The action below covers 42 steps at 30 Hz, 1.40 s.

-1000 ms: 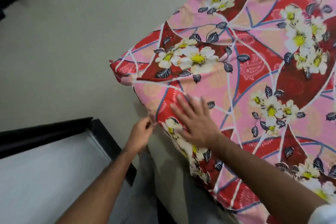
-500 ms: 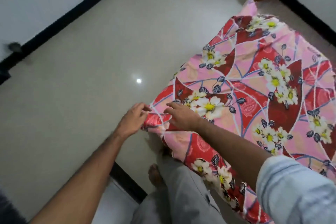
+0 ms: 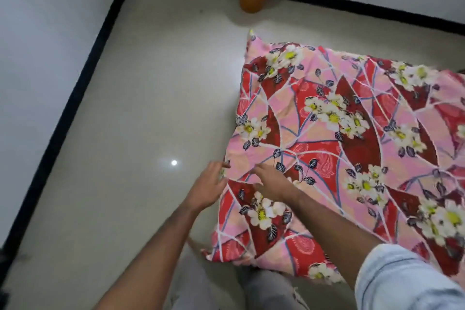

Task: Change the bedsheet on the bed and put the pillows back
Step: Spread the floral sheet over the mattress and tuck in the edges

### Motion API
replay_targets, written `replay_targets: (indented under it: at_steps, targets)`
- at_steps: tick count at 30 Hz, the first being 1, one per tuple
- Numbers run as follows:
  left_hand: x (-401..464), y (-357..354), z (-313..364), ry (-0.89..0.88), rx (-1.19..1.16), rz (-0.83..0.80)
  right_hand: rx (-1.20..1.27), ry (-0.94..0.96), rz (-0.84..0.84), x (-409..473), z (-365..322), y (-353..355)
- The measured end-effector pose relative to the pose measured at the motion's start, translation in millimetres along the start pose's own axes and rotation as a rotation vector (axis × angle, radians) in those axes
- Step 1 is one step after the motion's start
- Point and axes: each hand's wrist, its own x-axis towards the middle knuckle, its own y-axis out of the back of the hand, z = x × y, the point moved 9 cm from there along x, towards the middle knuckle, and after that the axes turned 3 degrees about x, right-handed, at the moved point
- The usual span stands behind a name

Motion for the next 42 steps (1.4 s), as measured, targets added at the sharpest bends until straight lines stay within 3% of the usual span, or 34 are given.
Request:
replay_targets:
  at_steps: [4,8,11,14,20,26,31,37,42]
  targets:
    - [58.2,39.8,26.1,-0.107,0.099,-0.130,0.141,-0.127,0.217,20.4,-4.0,69.8]
    - [106.3,82.7,36.5,-0.241,0.173,-0.257,0.189,-0.277,0.248,31.0,-6.3,91.1]
    - [133.3,141.4,43.6,-0.380,0.266,-0.223,0.140,-0.368,0.290,46.6,-22.9,125.9]
    - [153.6,199.7,66.3,-0.507,0.445,-0.215,0.135,-0.422,0.441,56.2,-61.1,187.1]
    - [193.5,252.9,130.7,-0.732,0.716,-0.272,0.078,-0.498,0.589,70.6,-107.3,263.0]
    - [237.3,276.2,182.4,-0.904,0.862,-0.331,0.167,-0.664,0.566,96.2,-69.2,278.2]
    - [321.7,284.0,225.0,-0.970,0.959,-0.409,0.344,-0.789,0.594,132.0,-22.9,304.5]
    - [462.3,310.4,295.8,-0.990,1.049,-0.440,0.508,-0.870,0.544,213.6,51.8,370.9]
    - [540.2,318.5,369.9,-1.045,1.028,-0.472,0.524,-0.850,0.608,242.9,88.4,455.5]
